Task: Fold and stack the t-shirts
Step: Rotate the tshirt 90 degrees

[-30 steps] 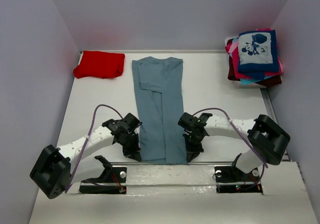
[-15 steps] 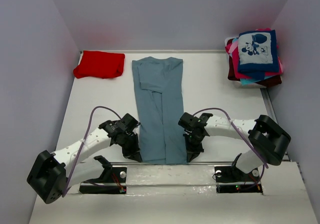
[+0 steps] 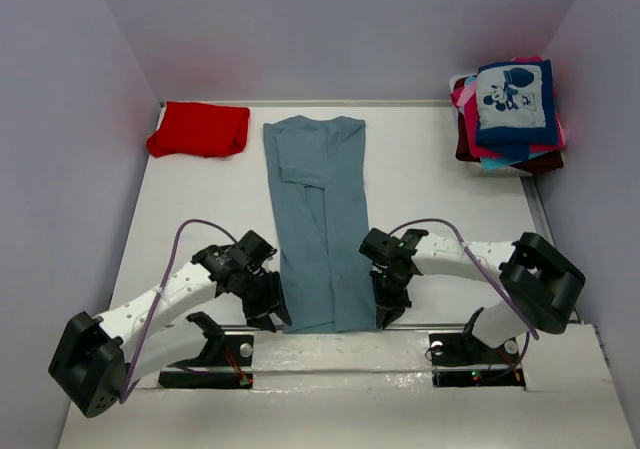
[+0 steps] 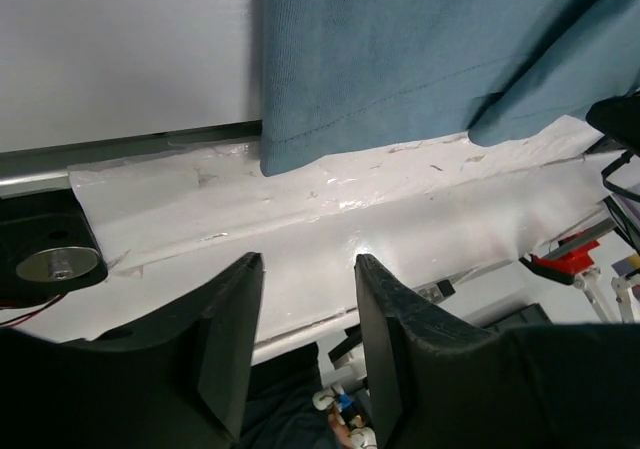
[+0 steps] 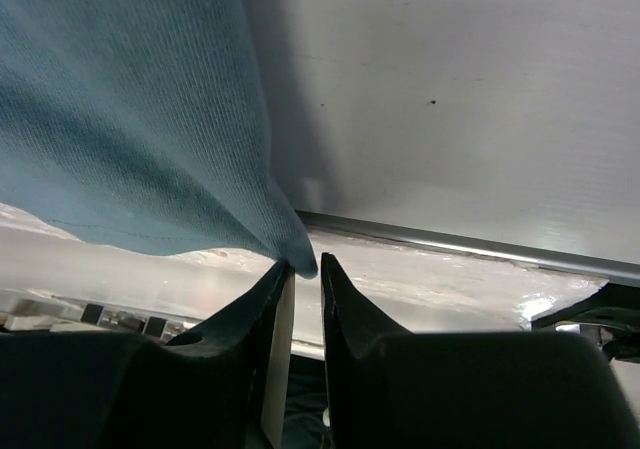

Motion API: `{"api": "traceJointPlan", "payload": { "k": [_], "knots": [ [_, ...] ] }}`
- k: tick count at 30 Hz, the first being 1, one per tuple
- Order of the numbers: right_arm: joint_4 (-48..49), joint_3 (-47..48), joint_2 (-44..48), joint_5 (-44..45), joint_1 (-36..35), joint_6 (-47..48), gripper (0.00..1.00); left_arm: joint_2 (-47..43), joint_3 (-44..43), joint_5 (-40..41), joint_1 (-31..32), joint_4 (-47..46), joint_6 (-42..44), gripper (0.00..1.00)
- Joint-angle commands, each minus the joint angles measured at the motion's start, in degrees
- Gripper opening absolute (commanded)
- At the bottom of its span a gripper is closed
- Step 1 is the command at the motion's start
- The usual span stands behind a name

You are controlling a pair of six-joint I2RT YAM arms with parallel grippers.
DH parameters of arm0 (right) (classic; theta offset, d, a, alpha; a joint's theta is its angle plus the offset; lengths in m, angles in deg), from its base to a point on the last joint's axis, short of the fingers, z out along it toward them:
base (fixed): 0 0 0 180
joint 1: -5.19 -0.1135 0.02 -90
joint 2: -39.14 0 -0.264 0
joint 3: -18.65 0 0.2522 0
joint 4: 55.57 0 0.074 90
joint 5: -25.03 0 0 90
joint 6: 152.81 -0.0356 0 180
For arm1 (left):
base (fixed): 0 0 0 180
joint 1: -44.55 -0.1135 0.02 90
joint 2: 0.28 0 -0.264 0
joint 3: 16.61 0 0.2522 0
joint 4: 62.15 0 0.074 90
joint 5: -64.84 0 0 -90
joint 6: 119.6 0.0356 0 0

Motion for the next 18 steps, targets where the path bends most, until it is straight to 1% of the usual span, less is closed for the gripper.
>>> {"api": "traceJointPlan", "payload": {
  "k": [1, 5, 6, 10, 12, 15, 16, 18],
  "knots": [
    [-2.3, 0.2, 2.4, 1.7, -0.7, -0.5, 0.32, -0.9, -0.8, -0.9, 0.3, 2.6, -0.6, 0.55],
    [-3.3, 1.2, 3.9, 2.7, -0.7, -0.9, 0.45, -0.2, -2.3, 0.3, 0.3, 2.5, -0.1, 0.55],
    [-4.3, 2.1, 4.2, 3.1, -0.7, -0.9, 0.46, 0.9, -2.7, 0.4, 0.3, 2.5, 0.3, 0.55],
    [-7.7, 7.0, 4.5, 6.1, -0.7, -0.6, 0.47, 4.3, -7.0, 2.2, 0.3, 2.0, 2.2, 0.55],
    [-9.0, 9.4, 3.8, 7.7, -0.7, -0.2, 0.50, 6.4, -9.4, 4.0, 0.3, 1.8, 3.9, 0.55],
    [-9.8, 14.0, 2.1, 10.3, -0.7, 0.0, 0.50, 11.7, -15.3, 6.8, 0.3, 1.9, 6.9, 0.55],
    [-9.8, 15.4, 1.6, 11.3, -0.7, 0.1, 0.52, 14.5, -18.6, 7.6, 0.3, 2.0, 7.7, 0.55],
    [-9.6, 19.0, 0.5, 13.4, 1.2, 0.6, 0.52, 17.1, -21.4, 9.6, -0.2, 1.3, 9.5, 0.55]
  ]
}}
